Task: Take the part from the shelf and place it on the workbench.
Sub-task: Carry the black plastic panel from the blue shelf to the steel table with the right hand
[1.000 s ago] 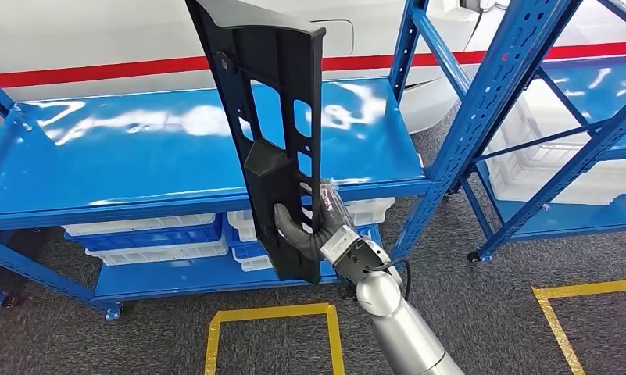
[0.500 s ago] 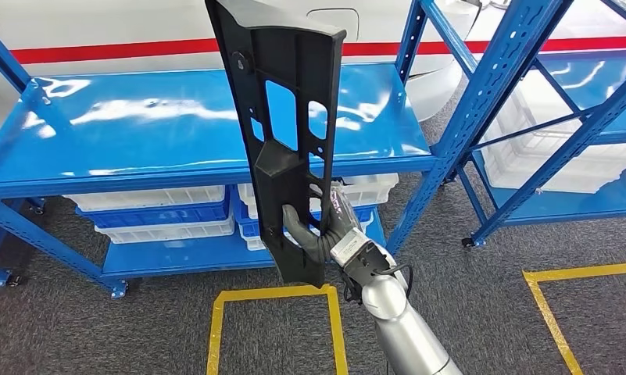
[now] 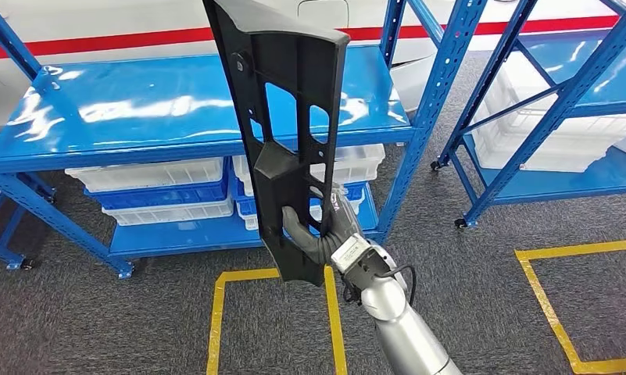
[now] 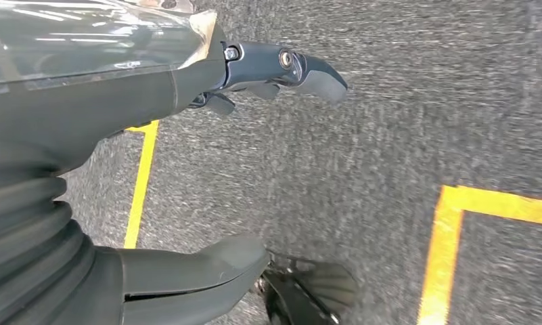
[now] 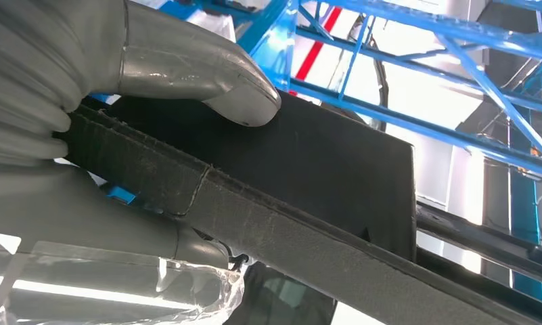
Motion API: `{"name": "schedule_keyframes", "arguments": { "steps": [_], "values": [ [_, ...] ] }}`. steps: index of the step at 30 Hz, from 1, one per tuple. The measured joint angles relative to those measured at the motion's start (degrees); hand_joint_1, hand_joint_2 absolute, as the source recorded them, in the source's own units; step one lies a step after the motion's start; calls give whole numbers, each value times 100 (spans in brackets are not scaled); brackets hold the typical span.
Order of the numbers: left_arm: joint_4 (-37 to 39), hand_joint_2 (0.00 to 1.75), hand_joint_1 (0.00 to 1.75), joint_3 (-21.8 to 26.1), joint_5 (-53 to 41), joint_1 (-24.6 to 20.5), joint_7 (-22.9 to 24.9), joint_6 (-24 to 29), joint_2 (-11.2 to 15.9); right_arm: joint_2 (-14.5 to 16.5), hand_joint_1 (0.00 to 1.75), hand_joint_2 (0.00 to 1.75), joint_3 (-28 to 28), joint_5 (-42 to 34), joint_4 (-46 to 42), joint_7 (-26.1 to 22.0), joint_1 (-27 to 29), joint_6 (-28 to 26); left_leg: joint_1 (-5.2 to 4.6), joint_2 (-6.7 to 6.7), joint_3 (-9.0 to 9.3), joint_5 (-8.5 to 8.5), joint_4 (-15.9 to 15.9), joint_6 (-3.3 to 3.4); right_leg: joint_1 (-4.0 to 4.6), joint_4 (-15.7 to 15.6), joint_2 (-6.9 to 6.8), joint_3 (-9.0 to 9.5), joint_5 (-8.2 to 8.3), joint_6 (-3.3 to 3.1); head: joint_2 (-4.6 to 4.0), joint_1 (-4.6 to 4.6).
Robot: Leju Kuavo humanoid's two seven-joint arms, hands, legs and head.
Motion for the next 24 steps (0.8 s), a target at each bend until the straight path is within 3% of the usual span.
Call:
{"name": "schedule_keyframes", "arguments": {
  "steps": [2,3,6,8,10,11,12,13,15,17,18,19,21,22,24],
  "values": [
    [-1,175,0,-1,-24,-20,-1,-9,3,-7,175,175,-5,-52,-45,-24,20,-16,-4,-31,509,-108,-706,18,9,84,3,-115,66,76,0,6],
    [-2,175,0,-1,-39,-29,-1,-14,4,-11,175,175,-7,-69,-73,-34,30,-24,-26,-43,624,-180,-900,53,19,100,1,-142,107,121,0,9],
    [1,175,0,-2,-65,-40,1,-20,7,-40,175,175,-18,-94,-113,-49,76,-41,-86,-8,532,-57,-1000,266,31,107,6,-222,176,249,0,9],
    [2,175,0,-1,-68,-54,2,-21,15,-73,175,175,-40,-123,-128,-57,105,-47,-93,31,381,114,-1044,409,29,431,13,-400,-182,199,0,21],
    [1,175,0,0,-71,-63,2,-21,30,-102,175,175,-60,-181,-146,-80,125,-46,-112,49,194,273,-1041,465,24,1144,17,-593,-717,132,0,44],
    [1,175,0,0,-72,-64,1,-21,32,-116,175,175,-68,-218,-153,-94,133,-42,-119,55,98,347,-1038,468,26,1490,18,-635,-855,151,0,48],
    [1,175,0,0,-71,-64,1,-21,33,-131,175,175,-79,-249,-157,-106,139,-34,-125,62,2,422,-1033,467,27,1718,19,-612,-872,202,0,50],
    [1,175,0,0,-70,-63,0,-20,33,-146,175,175,-90,-273,-160,-113,143,-22,-130,67,-92,496,-1030,460,29,1756,19,-497,-784,267,0,50],
    [1,175,0,0,-68,-64,-2,-18,34,-172,175,175,-108,-301,-168,-120,139,-4,-137,69,-250,636,-1023,432,35,1245,20,20,-566,336,0,48],
    [1,175,0,0,-66,-65,-9,-16,33,-180,175,175,-112,-312,-197,-123,125,5,-158,61,-342,754,-1008,382,71,320,23,721,-604,273,0,45],
    [1,175,0,0,-65,-67,-19,-17,33,-180,175,175,-111,-315,-212,-126,114,8,-166,60,-359,812,-1013,351,91,-21,27,935,-674,224,0,38],
    [1,175,0,0,-64,-66,-33,-17,32,-181,175,175,-111,-316,-221,-130,103,10,-170,60,-368,864,-1029,316,113,-215,32,1034,-717,181,0,33],
    [1,175,0,1,-65,-58,-78,-14,37,-190,175,175,-112,-300,-225,-139,89,10,-145,55,-391,908,-1053,241,73,-266,29,972,-666,84,0,21],
    [1,175,0,1,-66,-52,-99,-10,40,-194,175,175,-112,-285,-225,-144,85,10,-128,46,-424,791,-991,205,40,-268,22,941,-613,18,0,20],
    [1,175,0,3,-66,-45,-126,-4,45,-198,175,175,-111,-263,-224,-153,80,10,-97,18,-561,269,-554,136,-11,-274,2,850,-496,-81,0,14]
  ]
}}
